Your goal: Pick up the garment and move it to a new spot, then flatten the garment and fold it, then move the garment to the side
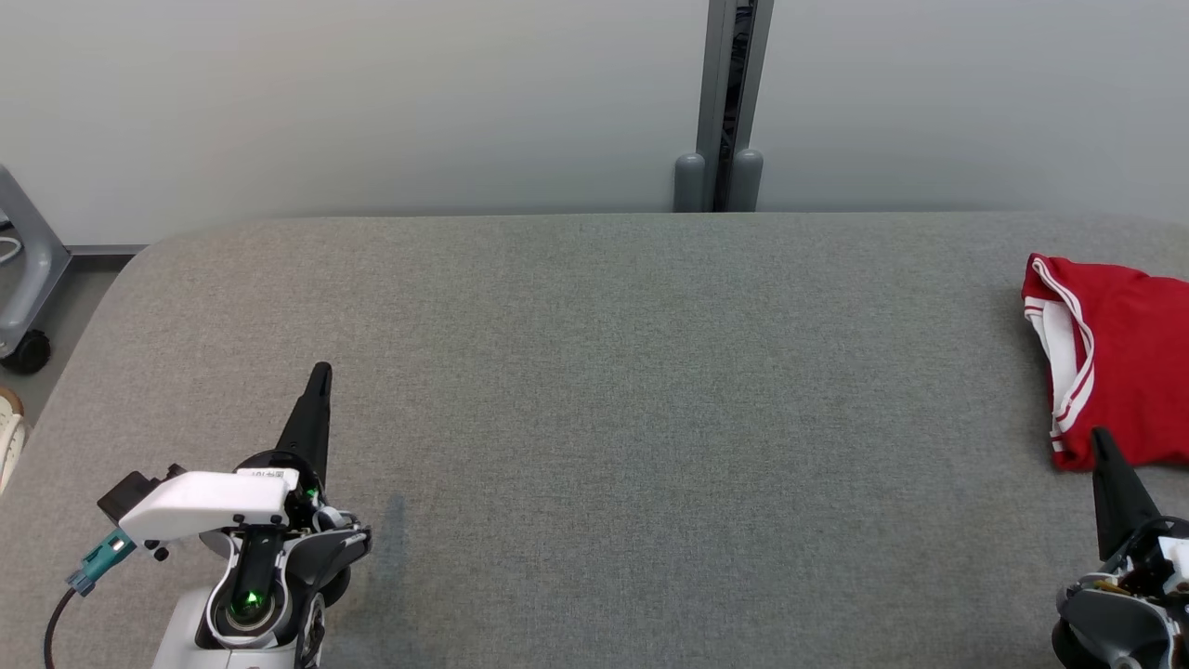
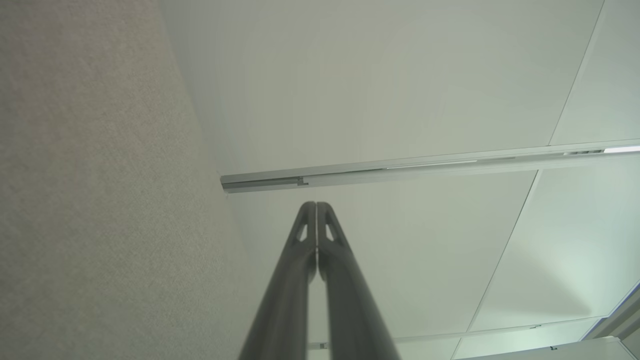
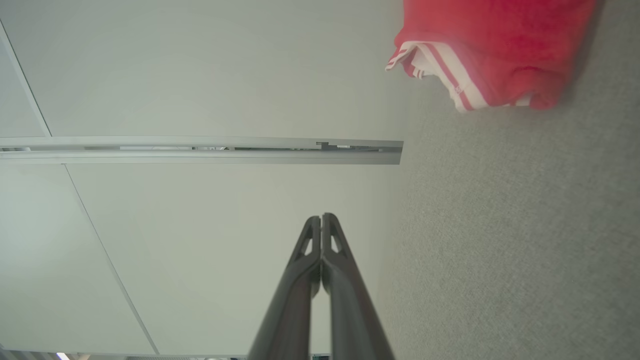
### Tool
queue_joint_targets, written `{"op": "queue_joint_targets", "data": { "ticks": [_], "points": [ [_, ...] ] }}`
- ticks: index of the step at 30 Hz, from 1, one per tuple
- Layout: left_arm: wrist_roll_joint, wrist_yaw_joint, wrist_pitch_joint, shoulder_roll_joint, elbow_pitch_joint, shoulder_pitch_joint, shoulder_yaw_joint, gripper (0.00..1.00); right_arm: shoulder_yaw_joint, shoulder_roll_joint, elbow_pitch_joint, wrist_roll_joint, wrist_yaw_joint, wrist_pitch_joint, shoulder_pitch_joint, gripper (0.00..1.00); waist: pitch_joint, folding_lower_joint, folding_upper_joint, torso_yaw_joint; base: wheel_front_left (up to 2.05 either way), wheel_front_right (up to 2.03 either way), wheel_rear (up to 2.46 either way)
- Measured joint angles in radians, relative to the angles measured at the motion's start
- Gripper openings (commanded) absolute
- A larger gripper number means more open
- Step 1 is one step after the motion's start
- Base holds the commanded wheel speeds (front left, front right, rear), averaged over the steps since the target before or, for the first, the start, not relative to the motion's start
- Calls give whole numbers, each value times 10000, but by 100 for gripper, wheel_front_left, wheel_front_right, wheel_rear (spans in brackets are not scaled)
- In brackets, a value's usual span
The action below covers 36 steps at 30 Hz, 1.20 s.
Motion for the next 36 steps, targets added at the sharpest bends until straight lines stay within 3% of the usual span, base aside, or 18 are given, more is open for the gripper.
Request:
{"op": "queue_joint_targets", "data": {
  "ticks": [36],
  "points": [
    [0, 0, 0, 0, 0, 0, -4, 0, 0, 0, 0, 0, 0, 0, 0, 0, 0, 0, 0, 0, 0, 0, 0]
  ]
}}
